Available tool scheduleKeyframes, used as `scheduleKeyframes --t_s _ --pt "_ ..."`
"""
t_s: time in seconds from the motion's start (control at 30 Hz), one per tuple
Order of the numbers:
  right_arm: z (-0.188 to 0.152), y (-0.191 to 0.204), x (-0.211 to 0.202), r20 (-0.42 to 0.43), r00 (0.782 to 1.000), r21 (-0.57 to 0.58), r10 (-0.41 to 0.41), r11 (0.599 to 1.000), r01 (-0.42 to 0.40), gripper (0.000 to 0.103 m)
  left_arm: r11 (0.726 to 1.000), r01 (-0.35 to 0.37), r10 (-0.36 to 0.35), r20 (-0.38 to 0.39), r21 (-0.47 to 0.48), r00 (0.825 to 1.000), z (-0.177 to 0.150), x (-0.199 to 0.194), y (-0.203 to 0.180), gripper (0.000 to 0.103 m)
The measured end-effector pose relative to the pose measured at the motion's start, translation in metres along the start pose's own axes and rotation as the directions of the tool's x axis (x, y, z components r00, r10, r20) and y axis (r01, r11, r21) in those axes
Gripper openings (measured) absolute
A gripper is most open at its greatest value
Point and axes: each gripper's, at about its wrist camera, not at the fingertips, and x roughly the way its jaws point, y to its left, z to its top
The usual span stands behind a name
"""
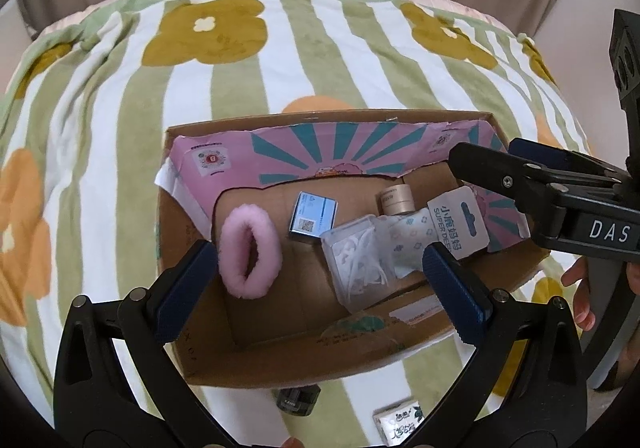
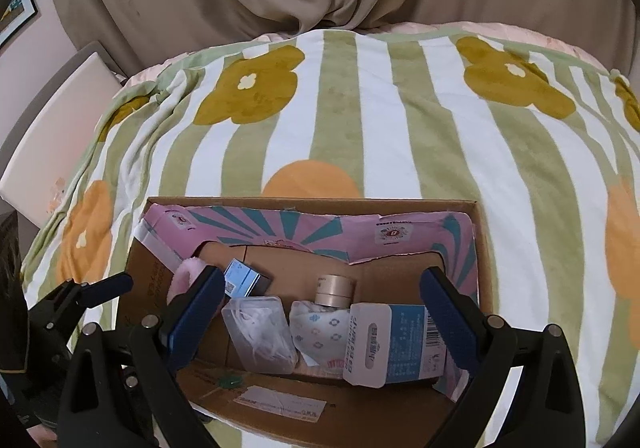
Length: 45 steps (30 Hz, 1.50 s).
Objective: Organize objects
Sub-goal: 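Open both grippers to drop the hair-tie box and tin inside, then lower the left gripper onto the black KANS jar and close on it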
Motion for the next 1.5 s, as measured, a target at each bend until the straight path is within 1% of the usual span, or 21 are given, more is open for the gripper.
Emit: scheduleKeyframes --t_s 0.07,0.2,0.33,0.47,0.63,0.73,0.77,0.87,0.93,1.03,1.1,1.13,1.17,1.23,1.27,1.37,1.4,1.43,1.5 --pt "-0.001 0.003 -0.003 0.005 1.000 -0.011 -0.006 1.000 0.006 0.097 1.000 0.005 -0.005 0.007 -0.007 1.000 -0.001 -0.005 0.001 0.103" --pt "-0.003 0.009 -0.014 0.027 0.998 -0.031 -0.060 0.998 0.061 0.097 1.000 -0.001 0.002 0.042 -0.018 0.999 -0.003 -0.022 0.002 0.103" --pt "-0.006 0.014 -0.030 0.063 0.996 -0.048 -0.067 0.996 0.070 0.097 1.000 -0.015 0.017 0.099 -0.023 0.995 -0.007 -0.045 0.003 0.103" --pt "-0.012 0.022 -0.054 0.110 0.992 -0.067 -0.063 0.995 0.071 0.097 0.999 -0.004 0.010 0.161 -0.036 0.987 -0.013 -0.075 0.004 0.103" --pt "-0.026 0.032 -0.091 0.186 0.981 -0.079 -0.052 0.995 0.067 0.097 0.999 0.013 0.000 0.251 -0.051 0.968 -0.029 -0.119 0.002 0.103" --pt "-0.038 0.037 -0.116 0.235 0.970 -0.080 -0.055 0.994 0.076 0.097 0.999 0.025 -0.009 0.307 -0.047 0.952 -0.044 -0.147 -0.001 0.103" --pt "-0.042 0.038 -0.124 0.251 0.966 -0.081 -0.061 0.993 0.084 0.097 0.999 0.026 -0.010 0.331 -0.043 0.944 -0.051 -0.158 -0.003 0.103" --pt "-0.057 0.043 -0.151 0.297 0.951 -0.083 -0.083 0.990 0.112 0.097 0.999 0.035 -0.018 0.384 -0.038 0.923 -0.067 -0.182 -0.006 0.103" --pt "-0.067 0.045 -0.163 0.320 0.944 -0.086 -0.082 0.990 0.116 0.097 0.998 0.045 -0.027 0.418 -0.032 0.908 -0.080 -0.198 -0.008 0.103" --pt "-0.086 0.049 -0.183 0.369 0.926 -0.092 -0.082 0.988 0.124 0.097 0.998 0.061 -0.045 0.453 -0.021 0.890 -0.101 -0.218 -0.011 0.103" --pt "-0.104 0.054 -0.196 0.405 0.909 -0.115 -0.092 0.982 0.151 0.097 0.998 0.055 -0.038 0.470 -0.021 0.882 -0.113 -0.225 -0.012 0.103" --pt "-0.109 0.056 -0.199 0.412 0.906 -0.119 -0.099 0.980 0.162 0.097 0.999 0.048 -0.032 0.479 -0.021 0.877 -0.120 -0.227 -0.013 0.103" --pt "-0.120 0.059 -0.203 0.419 0.901 -0.131 -0.113 0.974 0.183 0.097 0.999 0.032 -0.016 0.486 -0.024 0.874 -0.127 -0.229 -0.013 0.103" --pt "-0.137 0.065 -0.204 0.423 0.898 -0.151 -0.119 0.968 0.200 0.097 1.000 -0.001 0.017 0.498 -0.032 0.867 -0.142 -0.230 -0.015 0.103" --pt "-0.149 0.069 -0.205 0.434 0.893 -0.163 -0.118 0.965 0.207 0.097 0.999 -0.016 0.034 0.502 -0.039 0.864 -0.150 -0.230 -0.016 0.103" --pt "-0.172 0.069 -0.206 0.456 0.880 -0.147 -0.133 0.964 0.222 0.097 0.998 -0.030 0.055 0.499 -0.057 0.865 -0.171 -0.226 -0.015 0.103" --pt "-0.177 0.068 -0.207 0.455 0.881 -0.139 -0.128 0.967 0.212 0.097 0.998 -0.028 0.055 0.498 -0.061 0.865 -0.176 -0.225 -0.015 0.103" --pt "-0.181 0.065 -0.207 0.449 0.887 -0.129 -0.109 0.974 0.185 0.097 0.998 -0.027 0.054 0.498 -0.061 0.865 -0.179 -0.225 -0.014 0.103" --pt "-0.186 0.061 -0.209 0.444 0.891 -0.106 -0.098 0.981 0.161 0.097 0.997 -0.043 0.066 0.496 -0.058 0.866 -0.182 -0.225 -0.015 0.103"
